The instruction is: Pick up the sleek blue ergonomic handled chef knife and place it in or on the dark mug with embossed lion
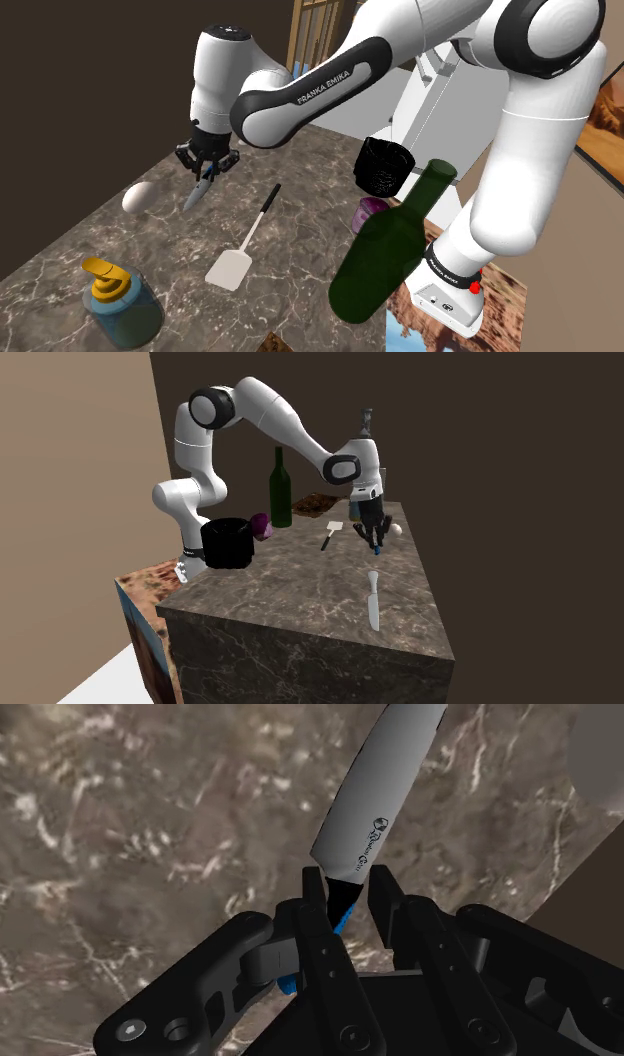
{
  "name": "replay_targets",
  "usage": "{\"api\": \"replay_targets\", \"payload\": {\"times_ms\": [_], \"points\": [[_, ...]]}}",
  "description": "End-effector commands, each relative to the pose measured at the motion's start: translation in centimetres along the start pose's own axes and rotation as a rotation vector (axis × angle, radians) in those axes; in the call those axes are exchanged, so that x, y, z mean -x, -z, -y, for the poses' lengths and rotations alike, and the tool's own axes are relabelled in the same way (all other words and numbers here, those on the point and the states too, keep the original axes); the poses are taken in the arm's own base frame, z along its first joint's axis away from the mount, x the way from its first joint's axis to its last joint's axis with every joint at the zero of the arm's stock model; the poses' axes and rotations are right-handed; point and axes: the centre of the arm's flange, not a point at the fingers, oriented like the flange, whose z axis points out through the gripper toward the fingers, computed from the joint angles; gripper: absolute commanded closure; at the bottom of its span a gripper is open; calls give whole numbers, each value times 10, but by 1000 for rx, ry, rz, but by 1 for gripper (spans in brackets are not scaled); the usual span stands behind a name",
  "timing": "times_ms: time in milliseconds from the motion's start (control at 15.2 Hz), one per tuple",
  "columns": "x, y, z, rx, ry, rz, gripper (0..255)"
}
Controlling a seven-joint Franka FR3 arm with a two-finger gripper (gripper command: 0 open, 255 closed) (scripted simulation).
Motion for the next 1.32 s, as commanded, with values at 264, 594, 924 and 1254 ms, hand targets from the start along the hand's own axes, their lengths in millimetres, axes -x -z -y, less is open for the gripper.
{"api": "replay_targets", "payload": {"times_ms": [264,594,924,1254], "points": [[0,27,5,1,2,3,255],[-3,53,10,1,2,3,255],[-6,79,14,1,2,3,255],[-9,105,19,1,2,3,255]]}}
